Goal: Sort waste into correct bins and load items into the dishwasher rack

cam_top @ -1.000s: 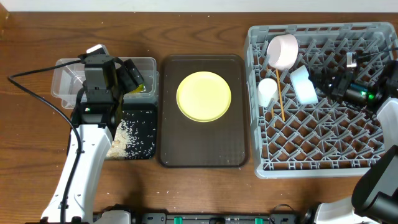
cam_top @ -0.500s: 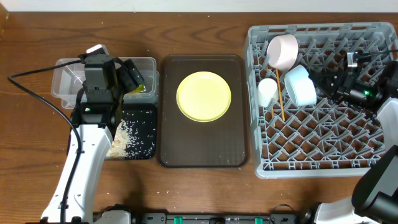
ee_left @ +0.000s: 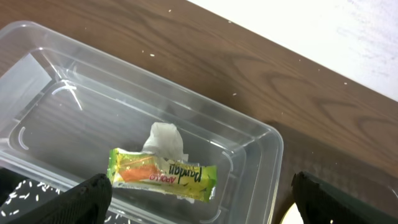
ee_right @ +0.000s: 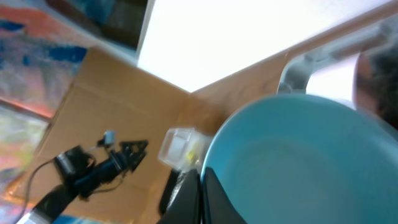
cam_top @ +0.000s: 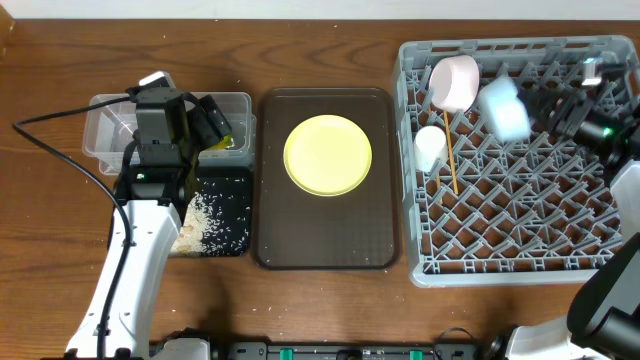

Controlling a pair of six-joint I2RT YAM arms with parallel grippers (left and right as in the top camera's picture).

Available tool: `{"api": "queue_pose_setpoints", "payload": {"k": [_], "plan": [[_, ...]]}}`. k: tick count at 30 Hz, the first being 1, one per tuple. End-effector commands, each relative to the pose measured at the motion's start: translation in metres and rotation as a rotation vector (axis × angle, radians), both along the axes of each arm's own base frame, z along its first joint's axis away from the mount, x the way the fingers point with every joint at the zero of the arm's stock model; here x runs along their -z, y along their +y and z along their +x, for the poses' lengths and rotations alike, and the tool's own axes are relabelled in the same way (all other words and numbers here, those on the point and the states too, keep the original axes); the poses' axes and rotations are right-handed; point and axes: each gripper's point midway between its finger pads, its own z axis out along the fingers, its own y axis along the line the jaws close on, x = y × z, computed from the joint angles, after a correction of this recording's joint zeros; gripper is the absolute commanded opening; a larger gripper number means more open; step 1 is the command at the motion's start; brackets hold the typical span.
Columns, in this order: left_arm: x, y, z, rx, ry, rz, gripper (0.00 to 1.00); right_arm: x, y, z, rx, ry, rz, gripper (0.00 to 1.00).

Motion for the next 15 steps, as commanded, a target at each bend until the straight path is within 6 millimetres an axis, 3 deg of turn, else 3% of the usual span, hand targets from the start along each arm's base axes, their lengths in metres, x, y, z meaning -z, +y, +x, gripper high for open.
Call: {"api": "queue_pose_setpoints", "payload": {"k": [1, 5, 15], "plan": [[-0.010, 0.003, 0.002, -0.006, -0.019, 0.015, 0.95, -0.018, -0.019, 0.020, 0.137, 0.061, 0.057, 0.01], [-0.010, 0.003, 0.002, -0.006, -0.019, 0.015, 0.95, -0.038, -0.033, 0.035, 0.237, -0.033, 0.031, 0.01], [-0.010, 0.003, 0.002, -0.006, -0.019, 0.015, 0.95, -0.032, -0.052, 0.054, 0.345, -0.064, 0.026, 0.01]]}}
